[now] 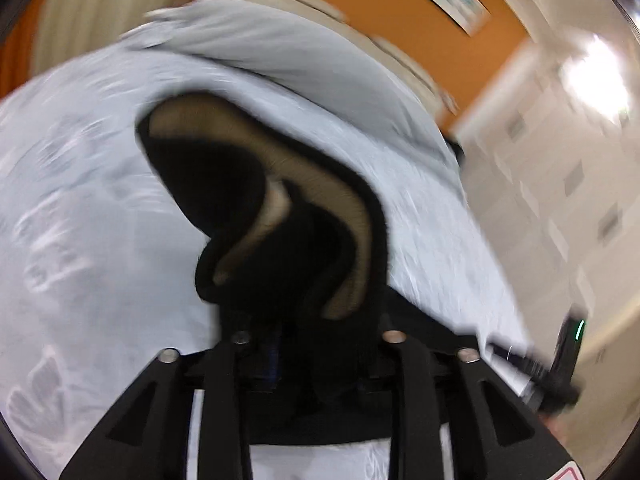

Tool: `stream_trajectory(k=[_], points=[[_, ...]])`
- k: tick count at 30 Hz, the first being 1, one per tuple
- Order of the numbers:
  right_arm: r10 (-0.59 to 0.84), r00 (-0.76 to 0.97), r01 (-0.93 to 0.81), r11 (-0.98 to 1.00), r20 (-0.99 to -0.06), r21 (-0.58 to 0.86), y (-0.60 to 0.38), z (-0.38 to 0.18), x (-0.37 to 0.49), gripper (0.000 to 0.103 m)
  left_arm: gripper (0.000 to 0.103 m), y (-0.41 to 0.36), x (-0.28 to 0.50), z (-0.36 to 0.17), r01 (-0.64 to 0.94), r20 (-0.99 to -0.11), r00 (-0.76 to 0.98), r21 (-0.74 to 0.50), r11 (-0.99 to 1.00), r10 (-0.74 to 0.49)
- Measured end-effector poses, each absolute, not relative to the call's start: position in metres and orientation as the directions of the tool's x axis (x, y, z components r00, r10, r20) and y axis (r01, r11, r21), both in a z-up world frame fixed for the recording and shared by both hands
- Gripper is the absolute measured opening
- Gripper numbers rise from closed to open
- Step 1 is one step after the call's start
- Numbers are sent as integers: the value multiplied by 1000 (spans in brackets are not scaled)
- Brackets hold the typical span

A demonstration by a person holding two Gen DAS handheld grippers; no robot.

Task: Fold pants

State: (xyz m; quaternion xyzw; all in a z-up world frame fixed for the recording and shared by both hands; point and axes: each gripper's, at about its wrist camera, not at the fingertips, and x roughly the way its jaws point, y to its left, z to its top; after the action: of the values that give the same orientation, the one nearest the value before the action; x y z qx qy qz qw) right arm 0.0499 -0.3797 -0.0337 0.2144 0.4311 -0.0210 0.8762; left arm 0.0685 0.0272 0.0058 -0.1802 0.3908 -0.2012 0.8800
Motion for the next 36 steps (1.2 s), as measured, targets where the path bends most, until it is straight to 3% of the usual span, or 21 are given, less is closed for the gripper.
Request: stream_trajectory(k=[2,5,7,10,11,16,20,24,25,26,27,28,32,36], points=[[153,611,242,898,-777,368,-384,-39,52,96,68,-16,65,-12,253,-689,564,-381,889,-455],[183,591,235,892,-785,385,-381,-45,59,96,70,-41,62,-32,276,-742,480,-380,883,-469],[215,587,201,895,-780,398,-370,-44,61,96,70,-33,57,-23,303,-705,461,-446,842,-539],[316,569,115,884,-760,454,-346,-45,70,96,85,-7,48,0,322,-627,506,-500,804,-592],[373,554,79,866,-744,493,-335,-47,75,96,86,2,46,6,320,-605,526,-510,798,-598],[563,470,-53,787,-680,615,-275,-61,98,96,86,53,59,19,207,-589,624,-508,836,-513],[560,437,-108,810,-704,577,-232,-67,112,96,86,76,61,11,110,-646,647,-445,889,-404],[563,423,-92,806,-710,584,-210,-80,124,96,86,93,60,-1,76,-680,628,-430,899,-378],[563,435,-102,806,-703,583,-208,-81,124,89,86,94,59,-4,70,-686,627,-422,904,-369],[554,452,-139,818,-699,559,-201,-78,123,56,86,97,59,-5,65,-692,627,-412,909,-358],[518,456,-155,847,-724,509,-195,-76,123,48,86,100,59,-8,59,-697,628,-401,914,-346],[506,468,-182,857,-724,481,-190,-72,122,32,86,102,57,-9,49,-704,629,-386,921,-329],[567,491,-238,818,-661,524,-188,-48,113,18,86,109,58,-14,13,-717,624,-388,921,-311],[624,549,-325,772,-556,545,-200,-2,93,17,86,101,61,-10,5,-705,621,-432,902,-341]])
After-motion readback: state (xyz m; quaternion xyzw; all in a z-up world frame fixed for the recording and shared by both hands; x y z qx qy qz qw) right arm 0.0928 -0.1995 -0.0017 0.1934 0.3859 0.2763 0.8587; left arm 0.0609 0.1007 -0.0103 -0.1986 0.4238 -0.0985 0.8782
